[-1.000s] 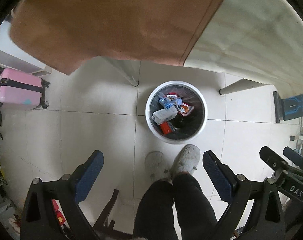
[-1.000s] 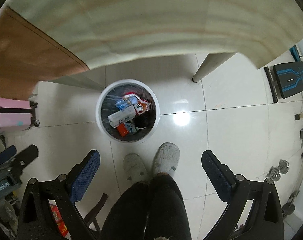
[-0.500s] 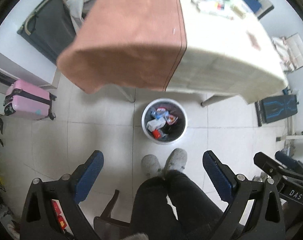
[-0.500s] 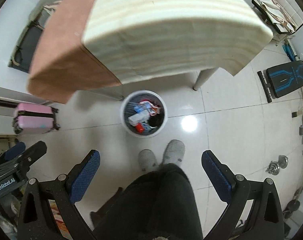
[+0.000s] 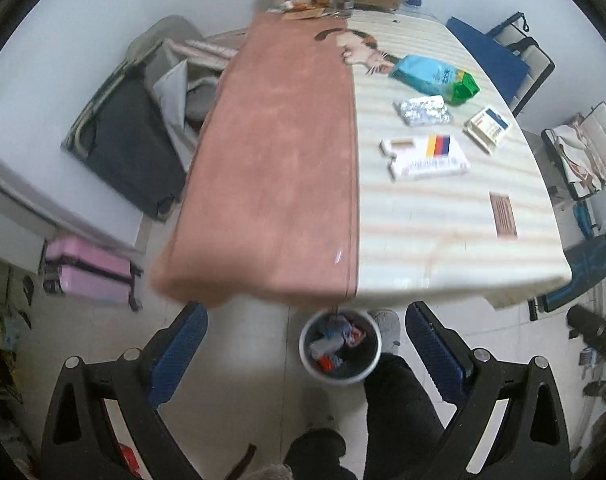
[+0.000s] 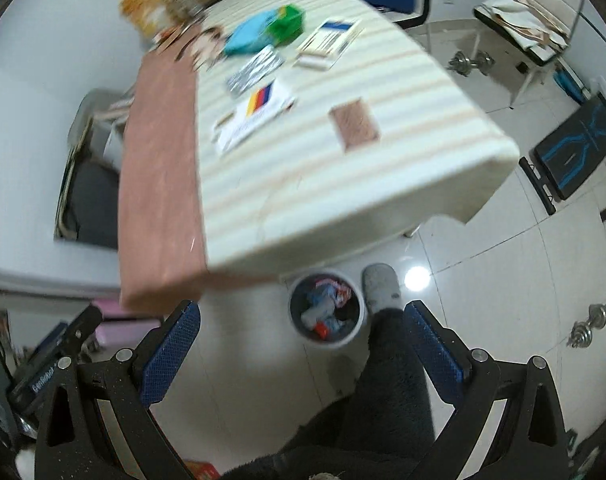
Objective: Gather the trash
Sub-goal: 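Move both tools back over the table toward the medicine boxes, then grasp the striped medicine box with the left tool while the right tool grasps the blue-label medicine box, then carry both medicine boxes to the bin and open both tools over it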
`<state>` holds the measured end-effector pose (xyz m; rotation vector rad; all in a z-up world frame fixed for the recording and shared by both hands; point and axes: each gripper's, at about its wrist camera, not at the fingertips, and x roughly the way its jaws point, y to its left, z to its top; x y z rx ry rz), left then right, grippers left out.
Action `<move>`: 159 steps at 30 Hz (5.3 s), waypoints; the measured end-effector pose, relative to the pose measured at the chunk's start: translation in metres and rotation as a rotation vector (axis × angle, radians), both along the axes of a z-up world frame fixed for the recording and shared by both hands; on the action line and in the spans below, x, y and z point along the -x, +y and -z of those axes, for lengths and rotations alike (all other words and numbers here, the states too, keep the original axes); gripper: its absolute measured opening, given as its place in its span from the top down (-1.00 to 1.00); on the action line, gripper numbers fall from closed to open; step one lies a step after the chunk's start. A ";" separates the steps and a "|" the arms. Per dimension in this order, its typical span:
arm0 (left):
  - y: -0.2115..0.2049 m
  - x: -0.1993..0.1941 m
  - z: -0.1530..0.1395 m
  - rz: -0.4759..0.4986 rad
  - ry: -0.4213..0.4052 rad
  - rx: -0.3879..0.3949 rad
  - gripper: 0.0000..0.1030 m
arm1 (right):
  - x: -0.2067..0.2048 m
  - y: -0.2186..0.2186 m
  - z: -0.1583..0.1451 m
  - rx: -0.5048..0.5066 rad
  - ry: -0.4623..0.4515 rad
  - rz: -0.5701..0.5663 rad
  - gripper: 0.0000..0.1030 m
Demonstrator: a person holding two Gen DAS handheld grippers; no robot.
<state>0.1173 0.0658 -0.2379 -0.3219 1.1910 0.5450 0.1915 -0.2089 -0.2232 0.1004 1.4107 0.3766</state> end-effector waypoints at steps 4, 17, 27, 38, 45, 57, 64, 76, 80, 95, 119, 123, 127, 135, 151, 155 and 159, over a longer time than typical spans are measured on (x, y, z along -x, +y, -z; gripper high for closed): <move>-0.004 -0.089 0.017 0.215 0.039 -0.043 -0.97 | -0.090 0.007 0.019 -0.002 0.049 0.024 -0.99; -0.044 -0.279 0.157 0.876 0.481 -0.146 -0.96 | -0.272 0.007 0.129 0.142 0.239 -0.023 -0.99; -0.029 -0.291 0.175 0.870 0.481 0.087 -0.52 | -0.312 -0.001 0.153 0.147 0.302 -0.007 -0.99; 0.075 -0.240 0.170 -0.080 0.280 0.380 -0.52 | -0.368 0.074 0.153 0.099 0.224 0.119 -0.99; 0.062 -0.228 0.178 -0.070 0.310 0.320 -0.53 | -0.396 0.123 0.171 0.226 0.138 0.176 -0.92; 0.056 -0.244 0.175 -0.043 0.311 0.273 -0.55 | -0.305 0.137 0.175 0.414 0.064 -0.435 -0.62; 0.061 -0.256 0.168 -0.028 0.322 0.258 -0.55 | -0.288 0.142 0.179 0.465 0.046 -0.422 -0.66; 0.060 -0.258 0.152 -0.014 0.285 0.217 -0.38 | -0.266 0.137 0.179 0.378 0.068 -0.325 -0.53; 0.056 -0.257 0.141 -0.010 0.263 0.203 -0.38 | -0.252 0.147 0.172 0.366 0.039 -0.357 -0.52; 0.026 -0.208 0.048 -0.035 0.059 0.099 -0.38 | -0.215 0.160 0.082 0.221 -0.192 -0.390 -0.52; -0.020 0.036 -0.004 0.109 -0.126 0.192 -0.38 | 0.058 0.074 0.004 0.192 -0.358 -0.242 -0.52; -0.025 0.055 0.031 0.101 -0.081 0.295 -0.38 | 0.091 0.053 0.039 0.177 -0.251 -0.212 -0.52; -0.021 0.064 0.106 0.055 0.006 0.455 -0.38 | 0.109 0.034 0.103 0.149 -0.102 -0.185 -0.52; -0.011 0.055 0.293 -0.014 0.125 0.597 -0.40 | 0.109 0.013 0.292 0.116 0.119 -0.150 -0.52; 0.000 0.062 0.464 -0.063 0.237 0.408 -0.94 | 0.105 0.039 0.542 0.097 0.265 -0.226 -0.94; 0.004 0.073 0.451 -0.053 0.255 0.373 -0.94 | 0.098 0.035 0.531 0.145 0.240 -0.241 -0.94; 0.000 0.082 0.432 -0.043 0.273 0.337 -0.94 | 0.096 0.041 0.506 0.225 0.190 -0.259 -0.94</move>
